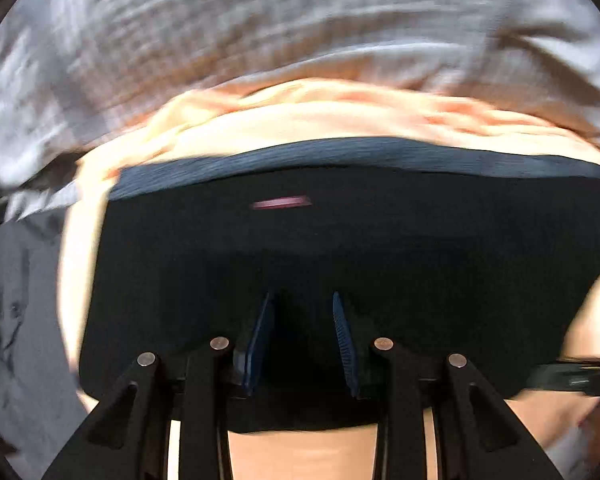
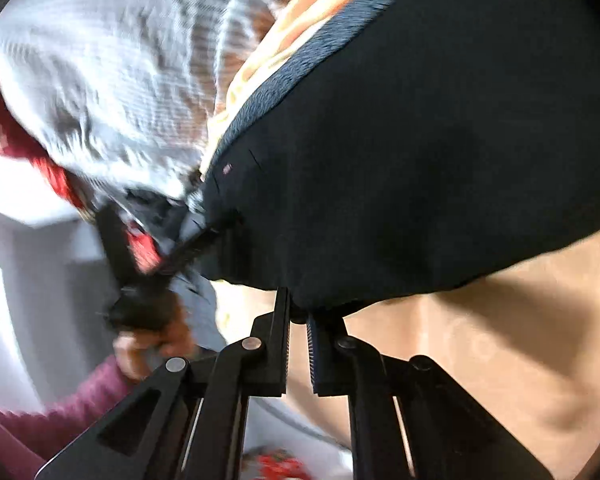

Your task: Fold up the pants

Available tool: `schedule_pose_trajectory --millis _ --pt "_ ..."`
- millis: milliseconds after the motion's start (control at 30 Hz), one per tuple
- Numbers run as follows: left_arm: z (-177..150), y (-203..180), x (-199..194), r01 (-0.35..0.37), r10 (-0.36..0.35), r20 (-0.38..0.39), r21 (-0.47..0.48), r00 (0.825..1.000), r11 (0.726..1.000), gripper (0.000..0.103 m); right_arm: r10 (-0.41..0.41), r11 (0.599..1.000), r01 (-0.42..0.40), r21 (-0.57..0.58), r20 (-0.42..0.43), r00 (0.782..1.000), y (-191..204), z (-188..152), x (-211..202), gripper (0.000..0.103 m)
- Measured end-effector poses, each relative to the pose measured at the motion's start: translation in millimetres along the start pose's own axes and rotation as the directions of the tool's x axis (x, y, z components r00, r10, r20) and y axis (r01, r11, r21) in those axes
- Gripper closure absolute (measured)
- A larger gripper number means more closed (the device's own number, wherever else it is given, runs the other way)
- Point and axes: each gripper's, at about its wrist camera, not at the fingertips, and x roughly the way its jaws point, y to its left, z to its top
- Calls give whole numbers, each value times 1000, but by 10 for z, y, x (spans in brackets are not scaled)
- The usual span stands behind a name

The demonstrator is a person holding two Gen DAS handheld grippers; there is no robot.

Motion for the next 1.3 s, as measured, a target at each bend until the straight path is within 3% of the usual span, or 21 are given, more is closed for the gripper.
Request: schedule_pose_trajectory --millis 133,200,267,400,467,633,767,800,867,967,1033,1133,1300 --pt "-10 -530 108 134 -128 -52 142 990 981 69 -85 987 78 -143 -49 995 171 -1 215 83" --pt "-42 -669 234 126 -114 -70 191 991 974 69 -121 977 110 -185 -50 991 144 -7 207 83" --pt "-74 -661 384 103 -90 -72 205 993 973 69 -148 974 134 -182 -66 987 102 20 242 97" --pt "-41 -533 369 147 -136 -71 174 988 974 69 -118 964 103 -244 -50 992 330 49 128 99" --pt "-38 -466 378 136 -126 -66 199 990 970 69 -119 960 104 -262 -45 992 397 29 85 99" --pt "-136 -615 375 45 -41 -22 283 999 958 69 -157 973 134 -188 -113 981 132 -126 182 103" --pt "-145 -645 365 45 -40 -21 264 999 963 69 -123 990 118 -81 -50 991 -41 -162 -108 97" --pt "-185 -736 351 38 -33 -21 267 999 963 69 -97 995 96 -34 -30 995 -106 -134 -202 91" --pt "-192 -740 336 14 -8 -23 267 1000 963 69 -80 996 79 36 15 997 -267 -116 -394 61" --pt "-143 -779 276 12 -1 -52 221 999 975 69 -63 995 57 83 64 996 -372 8 -530 60" --pt "-42 -814 208 54 -44 -56 188 997 981 69 -41 994 32 100 86 995 -396 37 -582 60" --pt "-76 -957 168 80 -69 -60 201 996 976 69 -4 992 -8 123 96 995 -481 18 -535 60" --pt "-177 -1055 279 56 -41 -69 220 997 974 69 56 964 -93 250 153 987 -631 47 -492 60"
